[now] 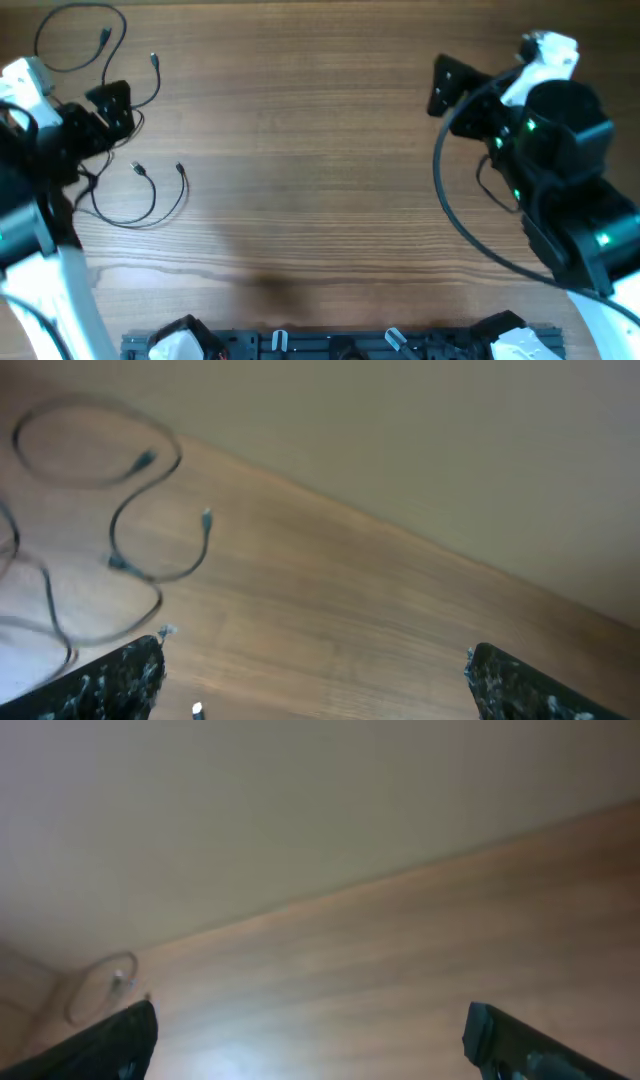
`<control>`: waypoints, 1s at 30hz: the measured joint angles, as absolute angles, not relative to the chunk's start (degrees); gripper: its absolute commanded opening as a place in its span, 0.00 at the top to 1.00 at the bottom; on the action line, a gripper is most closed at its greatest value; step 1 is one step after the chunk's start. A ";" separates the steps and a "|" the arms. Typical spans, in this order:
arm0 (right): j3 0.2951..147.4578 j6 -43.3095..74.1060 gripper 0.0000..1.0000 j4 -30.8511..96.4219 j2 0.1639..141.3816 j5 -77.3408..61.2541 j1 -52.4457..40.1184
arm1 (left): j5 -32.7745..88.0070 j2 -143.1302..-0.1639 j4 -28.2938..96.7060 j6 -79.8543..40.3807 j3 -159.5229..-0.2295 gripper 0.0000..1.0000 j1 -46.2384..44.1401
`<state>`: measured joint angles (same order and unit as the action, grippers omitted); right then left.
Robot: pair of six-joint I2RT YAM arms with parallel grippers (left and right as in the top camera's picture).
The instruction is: Untangle cables
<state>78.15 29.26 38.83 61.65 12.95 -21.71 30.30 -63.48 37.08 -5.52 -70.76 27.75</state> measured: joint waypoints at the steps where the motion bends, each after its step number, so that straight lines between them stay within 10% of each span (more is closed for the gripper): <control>1: 78.02 29.23 0.00 39.81 61.19 13.41 -21.71 | 30.33 -61.14 37.21 -5.13 -70.30 0.00 27.22; 30: 65.76 27.77 0.00 33.82 55.44 24.71 -21.71 | 29.87 -41.32 42.70 -4.12 -54.41 0.00 24.47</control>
<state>65.76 27.77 33.82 55.44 24.71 -21.71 29.87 -41.32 42.70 -4.12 -54.41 24.47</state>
